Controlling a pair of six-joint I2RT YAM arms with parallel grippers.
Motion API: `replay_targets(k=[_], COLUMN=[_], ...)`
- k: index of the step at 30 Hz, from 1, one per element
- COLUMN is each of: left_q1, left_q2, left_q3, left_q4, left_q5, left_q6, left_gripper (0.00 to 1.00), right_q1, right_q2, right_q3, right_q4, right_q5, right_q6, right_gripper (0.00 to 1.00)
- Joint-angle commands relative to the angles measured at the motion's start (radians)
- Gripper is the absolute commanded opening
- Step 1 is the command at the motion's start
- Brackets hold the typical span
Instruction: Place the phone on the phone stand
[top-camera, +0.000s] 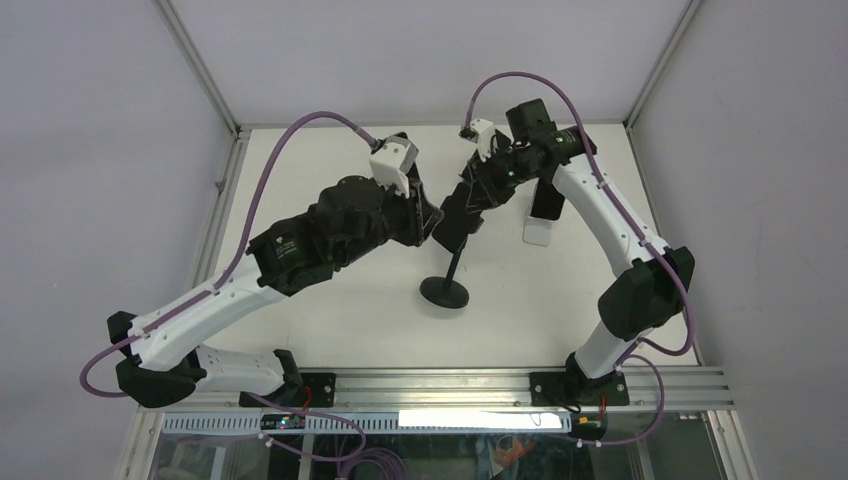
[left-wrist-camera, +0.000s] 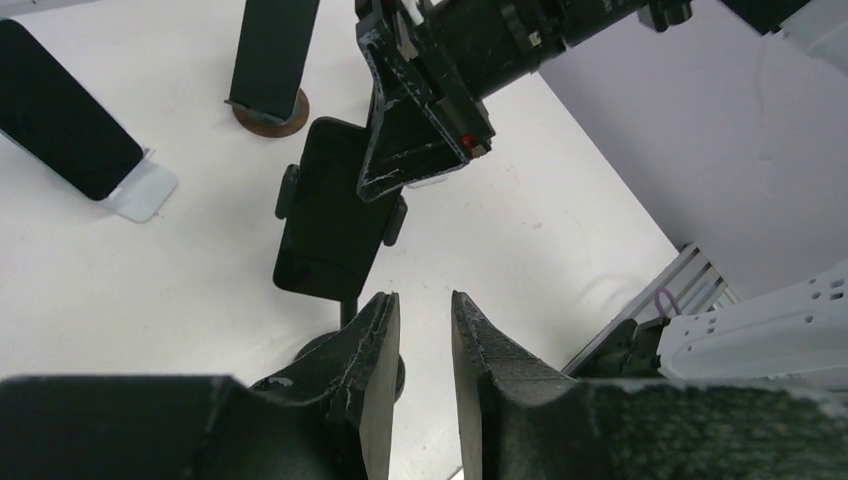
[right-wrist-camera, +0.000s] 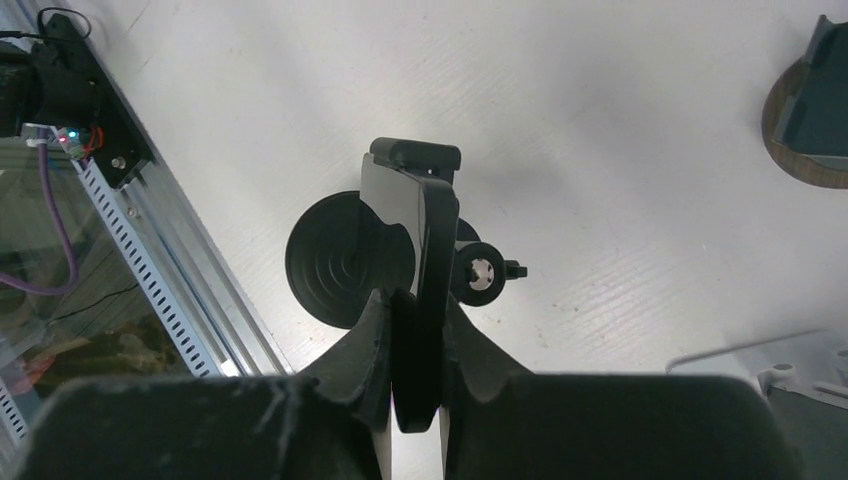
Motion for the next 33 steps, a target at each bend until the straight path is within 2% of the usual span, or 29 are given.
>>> replay_targets(k=[1, 7, 11, 16, 19, 26, 33], left_q1=[0.006, 0.006, 0.016, 0.04, 0.048, 0.053, 0.055], left_q2=[-0.031, -0.135, -0.204, -0.287, -0.34, -0.444, -0.507], left_q3=[-0.043, -0.254, -0.428, -0.666, -0.754, -0.848, -0.897], left_q4=[0.034, 0.197, 0.302, 0.452, 0.498, 0.502, 0.491], left_q5=[0.046, 0.111, 0.11, 0.108, 0.097, 0.076, 0.083], left_q6=[0.058, 0.179, 0.174, 0.086, 0.046, 0.008, -0.032], left_gripper=[0.29, 0.49, 0.5, 0.5, 0.5, 0.5, 0.5], right_q1=[-0.026, -0.106, -0.143, -0.208, -0.26, -0.405, -0.69], right_q2=[0.0, -0.039, -0.077, -0.131, -0.166, -0.238, -0.207], right_q3=[-0.047, -0.032, -0.031, -0.02, -0.007, 0.002, 0.057], right_q4=[-0.028, -0.1, -0.139, -0.152, -0.171, -0.225, -0.299], right_q5=[0.107, -0.214, -0.293, -0.299, -0.296, -0.225, -0.198], right_q6=[-0.153, -0.195, -0.239, -0.275, -0.299, -0.39, -0.485], right_gripper=[0.0, 0.0, 0.0, 0.0, 0.0, 0.0, 0.0])
